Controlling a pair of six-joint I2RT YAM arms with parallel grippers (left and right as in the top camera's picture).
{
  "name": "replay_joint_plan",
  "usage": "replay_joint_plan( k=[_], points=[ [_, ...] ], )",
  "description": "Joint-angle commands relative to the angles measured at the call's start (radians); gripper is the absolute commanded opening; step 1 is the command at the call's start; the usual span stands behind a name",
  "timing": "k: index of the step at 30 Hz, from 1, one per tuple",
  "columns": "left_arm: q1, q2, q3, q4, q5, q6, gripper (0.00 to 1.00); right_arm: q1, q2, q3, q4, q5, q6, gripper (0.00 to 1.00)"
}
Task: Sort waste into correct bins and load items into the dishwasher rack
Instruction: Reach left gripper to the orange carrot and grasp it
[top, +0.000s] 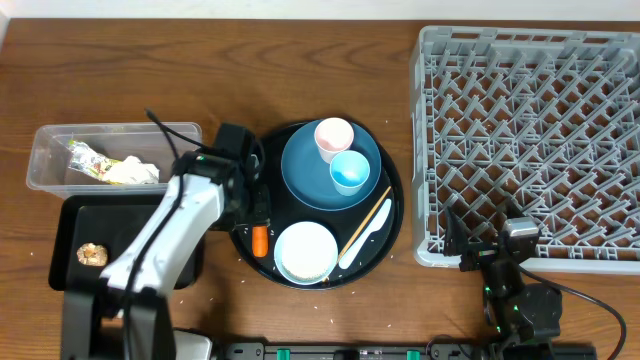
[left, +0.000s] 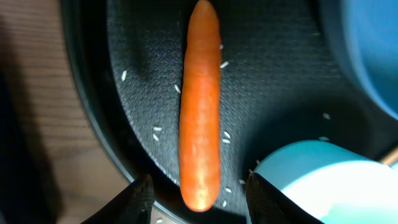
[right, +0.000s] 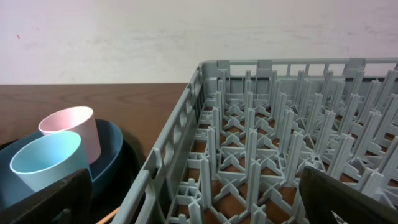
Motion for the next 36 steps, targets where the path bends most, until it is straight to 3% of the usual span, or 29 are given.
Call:
replay_joint_plan(
  k=[1,14,17,24,29,36],
  points=[
    [-0.003,0.065,-0.015,0.006,-0.008,-0.009,0.5,-0.01,-0.004,-0.001,-0.004,0.0,0.005,0.99],
    [-0.003,0.196,-0.016,0.037,-0.008,-0.028,0.49,-0.01,-0.004,-0.001,-0.004,0.0,0.005,0.99],
    [-0.003,0.196,-0.016,0.045,-0.008,-0.028,0.39,-0.01,-0.004,-0.001,-0.004,0.0,0.005,0.99],
    [-0.007,0.196,-0.021,0.063,-0.005,-0.028,0.38,-0.01,-0.004,-0.001,-0.004,0.0,0.005,0.99],
    [-0.016,0.196,-0.026,0.079,-0.004,-0.029,0.07,-0.01,-0.004,-0.001,-0.004,0.0,0.005,0.99],
    [-0.014,0.14,0.038,0.002,-0.005,-0.034,0.06,-0.01,-0.004,-0.001,-0.004,0.0,0.005,0.99]
  ],
)
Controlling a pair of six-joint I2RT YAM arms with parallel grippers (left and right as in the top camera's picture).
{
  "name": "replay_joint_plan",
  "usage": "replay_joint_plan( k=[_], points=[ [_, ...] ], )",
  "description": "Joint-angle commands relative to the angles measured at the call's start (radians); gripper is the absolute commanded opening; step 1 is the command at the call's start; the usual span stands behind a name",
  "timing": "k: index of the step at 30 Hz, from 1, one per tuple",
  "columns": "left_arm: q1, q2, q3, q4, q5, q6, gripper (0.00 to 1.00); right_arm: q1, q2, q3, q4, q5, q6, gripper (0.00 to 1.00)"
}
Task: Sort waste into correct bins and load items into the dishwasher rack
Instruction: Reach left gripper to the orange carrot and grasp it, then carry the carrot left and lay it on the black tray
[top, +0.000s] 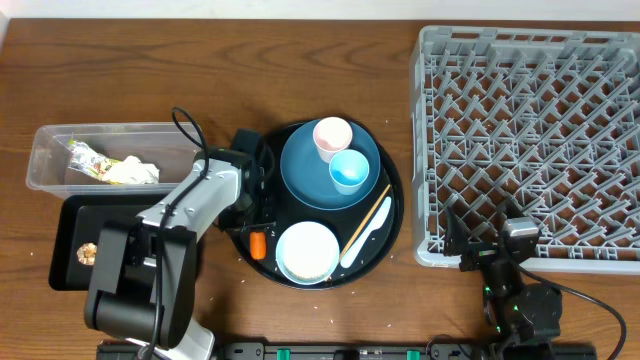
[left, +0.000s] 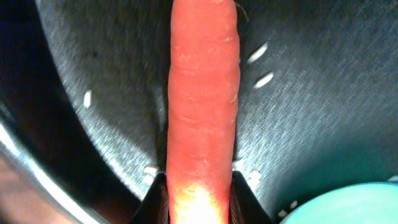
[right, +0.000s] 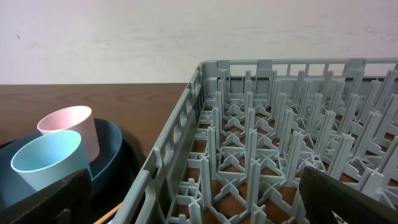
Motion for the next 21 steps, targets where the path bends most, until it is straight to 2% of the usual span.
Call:
replay_joint_plan(
  k=[1,5,12,15,21],
  points=[
    [-0.002,-0.06,0.053,-0.031,-0.005,-0.009,0.06,-0.01,-0.004,-0.001,-0.004,0.0,0.005,0.99],
    [0.0,-0.175,0.093,-0.05,-0.005,-0.022,0.06,-0.01,-0.004,-0.001,-0.004,0.0,0.005,0.99],
    [0.088,-0.44,0.097,-0.057,-0.014,-0.172,0.06,-0.01,-0.004,-0.001,-0.004,0.0,0.005,0.99],
    [0.187,-0.543,0.097,-0.071,-0.026,-0.251,0.06,-0.01,-0.004,-0.001,-0.004,0.0,0.005,0.99],
    [0.441,-0.672,0.097,-0.142,-0.145,-0.373,0.06,-0.01,-0.004,-0.001,-0.004,0.0,0.005,0.99]
  ],
)
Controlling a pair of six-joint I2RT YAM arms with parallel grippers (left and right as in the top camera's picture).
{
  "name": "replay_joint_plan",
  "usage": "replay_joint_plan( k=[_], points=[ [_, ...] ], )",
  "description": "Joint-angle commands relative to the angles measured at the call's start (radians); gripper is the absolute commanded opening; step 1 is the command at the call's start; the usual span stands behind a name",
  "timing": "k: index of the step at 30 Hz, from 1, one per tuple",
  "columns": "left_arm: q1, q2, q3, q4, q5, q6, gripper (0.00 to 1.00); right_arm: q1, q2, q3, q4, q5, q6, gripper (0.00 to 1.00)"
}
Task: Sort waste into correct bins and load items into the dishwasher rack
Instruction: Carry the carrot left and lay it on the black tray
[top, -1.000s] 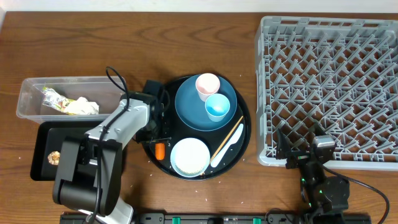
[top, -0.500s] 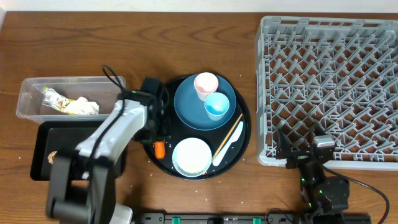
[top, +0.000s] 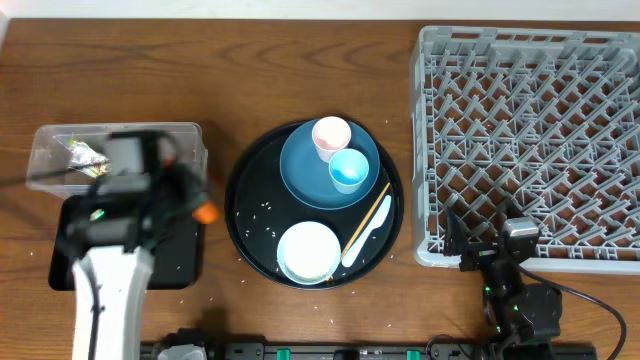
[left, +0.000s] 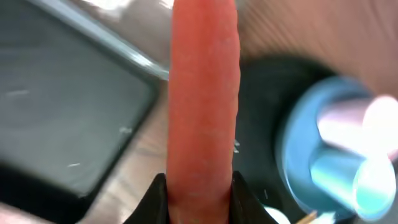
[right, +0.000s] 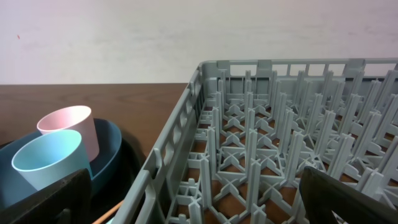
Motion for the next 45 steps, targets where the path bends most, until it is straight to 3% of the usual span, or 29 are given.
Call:
replay_joint_plan(
  k=[1,9,15,23,36,45],
  points=[
    [0.128,-0.045,0.02,-0.029,-0.083,-0.09,0.06,-0.01,-0.004,-0.001,-0.004,0.0,0.005,0.99],
    [0.445,-0.036,-0.037,-0.046,-0.081,-0.091,0.06,-0.01,-0.004,-0.001,-0.004,0.0,0.005,0.99],
    [0.557,0.053,-0.11,0.018,-0.003,-0.091,0.06,-0.01,-0.004,-0.001,-0.004,0.0,0.005,0.99],
    [0.57,0.24,-0.141,0.129,0.185,-0.095,0.06,-0.01,-0.004,-0.001,-0.004,0.0,0.005,0.99],
    [0.57,0.356,-0.141,0.187,0.18,-0.094,0.06,-0.01,-0.004,-0.001,-0.004,0.0,0.005,0.99],
    [0.57,0.385,-0.141,0.187,0.023,-0.111,0.06,-0.01,-0.004,-0.001,-0.004,0.0,0.005,0.99]
  ],
)
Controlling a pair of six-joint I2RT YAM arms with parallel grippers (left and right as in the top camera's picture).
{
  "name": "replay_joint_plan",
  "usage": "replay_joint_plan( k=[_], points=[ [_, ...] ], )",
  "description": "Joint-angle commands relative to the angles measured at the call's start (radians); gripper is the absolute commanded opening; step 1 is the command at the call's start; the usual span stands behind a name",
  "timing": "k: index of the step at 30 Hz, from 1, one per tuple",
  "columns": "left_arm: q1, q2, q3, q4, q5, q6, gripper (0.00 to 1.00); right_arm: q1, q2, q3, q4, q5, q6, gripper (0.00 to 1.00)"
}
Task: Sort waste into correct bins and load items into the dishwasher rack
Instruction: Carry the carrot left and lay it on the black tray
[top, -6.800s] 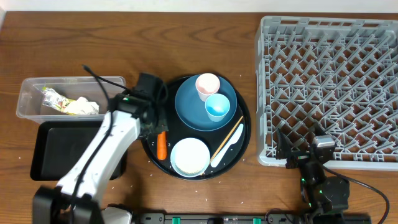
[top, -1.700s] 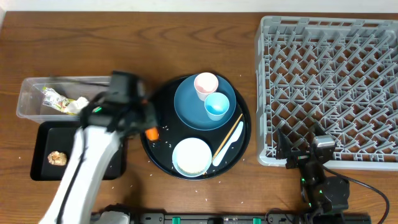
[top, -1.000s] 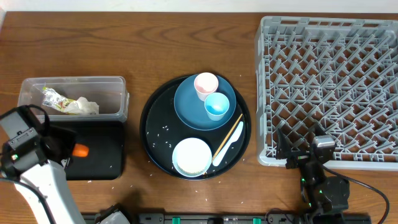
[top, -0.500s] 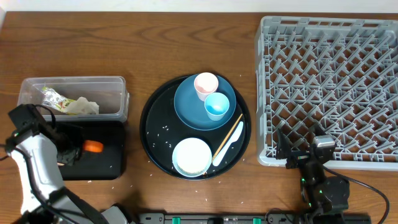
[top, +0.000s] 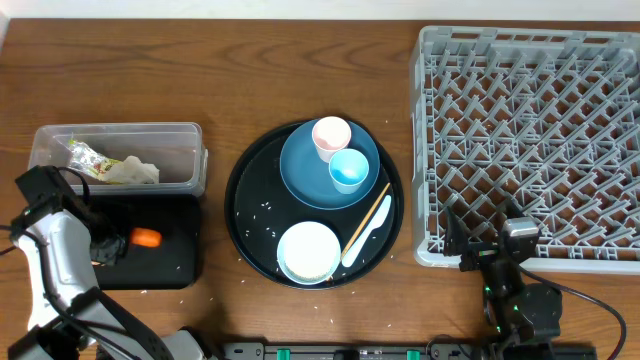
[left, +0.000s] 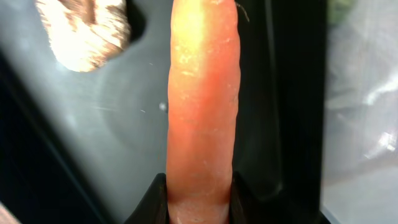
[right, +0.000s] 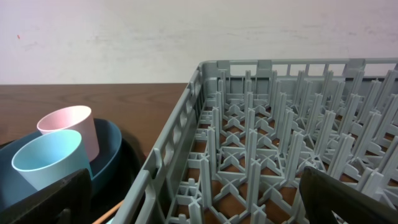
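My left gripper is shut on an orange carrot and holds it over the black bin. In the left wrist view the carrot runs up between both fingers, above the bin floor, with a brown food lump lying beside it. The grey dishwasher rack stands at the right. My right gripper rests open at the rack's front left corner with nothing in it.
A clear bin with wrappers sits behind the black bin. The round black tray carries a blue plate, pink cup, blue cup, white bowl, a chopstick and a white spoon.
My left gripper has moved left with the carrot, from the right edge of the two bins to over the middle of the black bin. The right arm has not moved.
My left gripper was open just above the carrot lying on the round tray. Then it was shut on the carrot there. Then the carrot was off the tray, at the bins' right edge, and now it hangs over the black bin.
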Motion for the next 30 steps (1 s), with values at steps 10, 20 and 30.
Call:
replay_joint_plan(
  k=[10,20,30],
  points=[
    [0.006,0.029,-0.016,0.043,-0.06,-0.082,0.15,-0.01,-0.003,-0.001,-0.004,0.0,0.005,0.99],
    [0.006,0.029,-0.017,0.065,-0.061,-0.082,0.25,-0.01,-0.004,-0.001,-0.004,0.0,0.005,0.99],
    [0.006,0.029,-0.077,0.121,-0.123,-0.087,0.25,-0.01,-0.004,-0.001,-0.004,0.0,0.005,0.99]
  ],
)
